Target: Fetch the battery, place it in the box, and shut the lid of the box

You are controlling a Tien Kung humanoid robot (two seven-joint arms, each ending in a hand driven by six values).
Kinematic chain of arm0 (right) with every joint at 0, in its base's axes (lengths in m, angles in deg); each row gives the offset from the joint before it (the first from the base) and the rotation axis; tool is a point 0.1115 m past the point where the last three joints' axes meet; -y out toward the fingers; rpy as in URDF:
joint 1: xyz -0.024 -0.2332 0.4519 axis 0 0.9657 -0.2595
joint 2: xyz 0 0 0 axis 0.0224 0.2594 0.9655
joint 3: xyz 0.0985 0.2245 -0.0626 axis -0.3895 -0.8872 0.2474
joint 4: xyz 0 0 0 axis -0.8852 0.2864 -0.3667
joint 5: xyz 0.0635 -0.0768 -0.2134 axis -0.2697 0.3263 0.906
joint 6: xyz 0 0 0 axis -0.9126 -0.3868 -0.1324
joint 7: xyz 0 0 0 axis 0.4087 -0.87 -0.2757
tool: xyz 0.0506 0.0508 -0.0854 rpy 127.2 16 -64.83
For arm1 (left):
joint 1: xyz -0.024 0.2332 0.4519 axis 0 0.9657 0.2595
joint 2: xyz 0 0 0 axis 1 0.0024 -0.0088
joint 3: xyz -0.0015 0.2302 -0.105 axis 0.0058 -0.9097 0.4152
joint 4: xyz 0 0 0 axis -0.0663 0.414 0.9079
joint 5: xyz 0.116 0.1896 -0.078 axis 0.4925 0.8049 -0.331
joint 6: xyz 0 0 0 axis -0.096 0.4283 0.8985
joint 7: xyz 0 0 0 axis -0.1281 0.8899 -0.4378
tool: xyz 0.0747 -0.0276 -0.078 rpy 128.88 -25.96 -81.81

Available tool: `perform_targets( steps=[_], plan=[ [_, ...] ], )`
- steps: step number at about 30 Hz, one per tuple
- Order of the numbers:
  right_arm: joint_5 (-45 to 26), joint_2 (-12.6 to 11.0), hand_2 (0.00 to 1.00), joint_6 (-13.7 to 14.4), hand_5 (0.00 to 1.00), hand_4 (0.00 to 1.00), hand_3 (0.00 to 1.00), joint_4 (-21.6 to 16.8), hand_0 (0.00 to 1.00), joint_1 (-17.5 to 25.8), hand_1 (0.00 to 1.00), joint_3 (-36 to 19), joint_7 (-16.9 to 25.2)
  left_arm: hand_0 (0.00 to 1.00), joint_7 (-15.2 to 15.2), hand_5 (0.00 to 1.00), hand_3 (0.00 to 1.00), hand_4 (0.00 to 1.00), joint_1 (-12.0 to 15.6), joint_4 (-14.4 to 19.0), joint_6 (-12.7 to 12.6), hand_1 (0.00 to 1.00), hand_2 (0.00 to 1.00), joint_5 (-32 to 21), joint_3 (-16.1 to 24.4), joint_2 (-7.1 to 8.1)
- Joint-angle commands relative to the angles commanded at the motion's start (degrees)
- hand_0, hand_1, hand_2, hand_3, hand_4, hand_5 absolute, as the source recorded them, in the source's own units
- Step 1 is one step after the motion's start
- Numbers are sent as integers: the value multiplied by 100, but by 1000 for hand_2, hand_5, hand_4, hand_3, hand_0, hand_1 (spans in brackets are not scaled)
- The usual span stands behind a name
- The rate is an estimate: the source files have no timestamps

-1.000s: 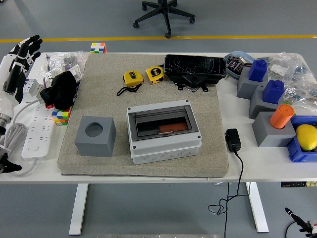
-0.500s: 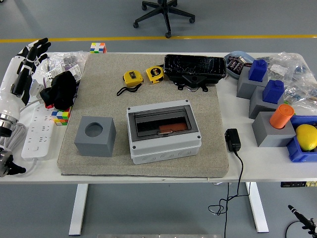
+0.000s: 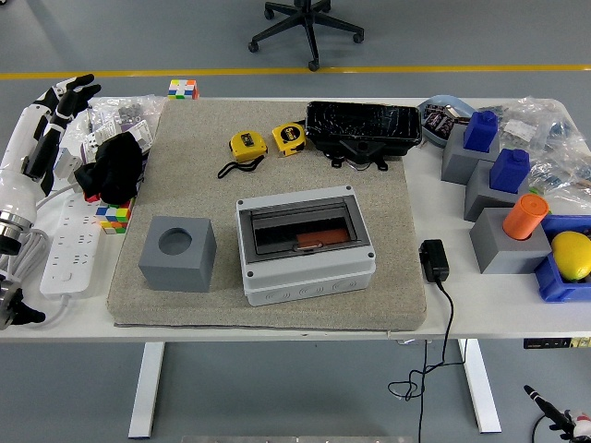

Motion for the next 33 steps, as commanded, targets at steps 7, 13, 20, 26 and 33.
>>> perform_targets(
  steps=[7,13,20,26,33],
  plan=[
    [84,-8,820,-2,998,998,835,0,893,74,861,-89,24,882,41,998,830,998,-46,-39,-88,893,833,16,-188,-102],
    [74,24,819,12,998,998,838,0,894,82,862,-88,45,883,24,998,829,998,-36,-92,-77,893,833,17,-154,-142],
    [110,15,822,-1,998,998,838,0,896,101,866,-98,30,881,-2,998,829,998,-98,-129,-67,891,834,14,-122,-121],
    [24,-23,821,-7,998,998,838,0,899,166,867,24,61,882,-8,998,828,998,-120,-117,-90,890,833,46,-218,-105],
    [-163,-23,822,0,998,998,837,0,900,219,866,210,94,879,-11,998,826,998,-124,-122,-128,887,831,30,-227,-131]
  ],
)
